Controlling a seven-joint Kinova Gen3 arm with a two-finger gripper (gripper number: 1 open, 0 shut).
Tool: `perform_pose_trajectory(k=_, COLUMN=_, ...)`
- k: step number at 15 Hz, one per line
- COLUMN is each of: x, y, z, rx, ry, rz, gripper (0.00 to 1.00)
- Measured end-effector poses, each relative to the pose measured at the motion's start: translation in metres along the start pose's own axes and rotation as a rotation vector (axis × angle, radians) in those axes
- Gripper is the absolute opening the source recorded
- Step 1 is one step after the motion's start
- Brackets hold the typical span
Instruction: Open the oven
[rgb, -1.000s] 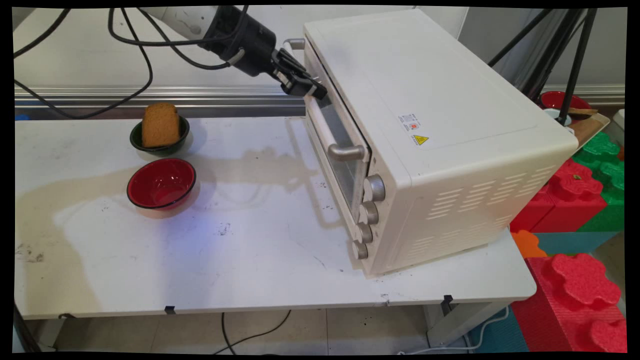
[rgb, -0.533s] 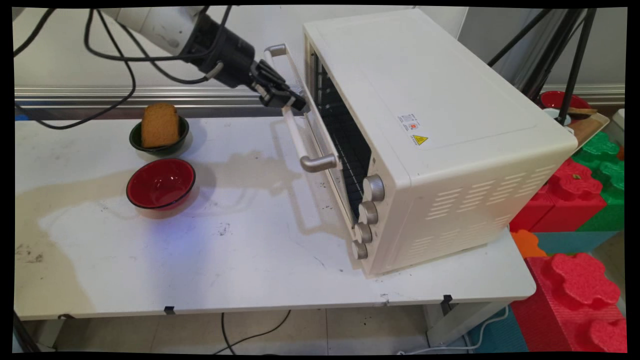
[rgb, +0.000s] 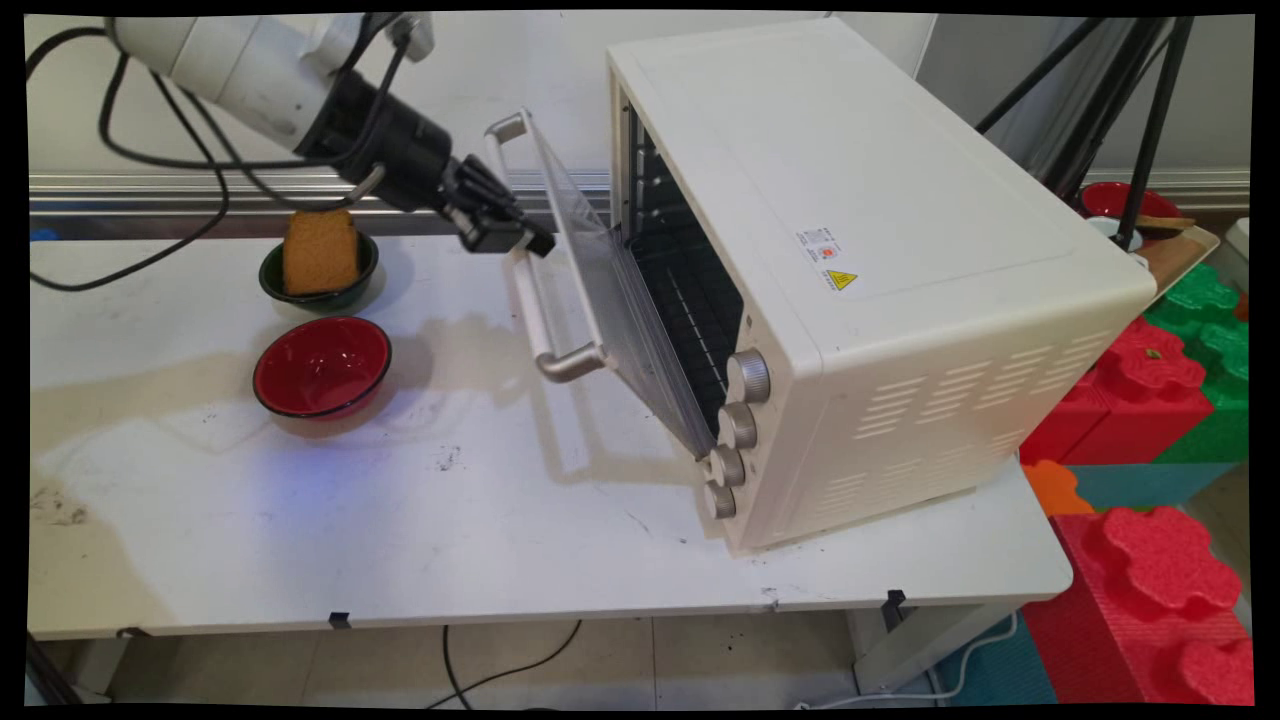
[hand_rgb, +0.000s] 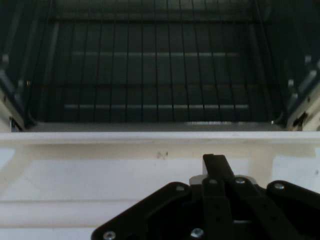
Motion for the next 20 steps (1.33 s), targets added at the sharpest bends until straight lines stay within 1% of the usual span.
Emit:
perform_pose_trajectory(k=6, x=-0.039, y=0.004, z=-0.007, rx=-0.005, ry=-0.042, rz=0.005, gripper=0.0)
perform_pose_trajectory(k=17, x=-0.094, y=0.016, z=0.002, rx=-0.027, ry=-0.11, rz=0.038, gripper=0.0)
perform_pose_trajectory(k=20, x=-0.105, y=0.018, z=0.006, rx=-0.028, ry=-0.125, rz=0.044, gripper=0.0)
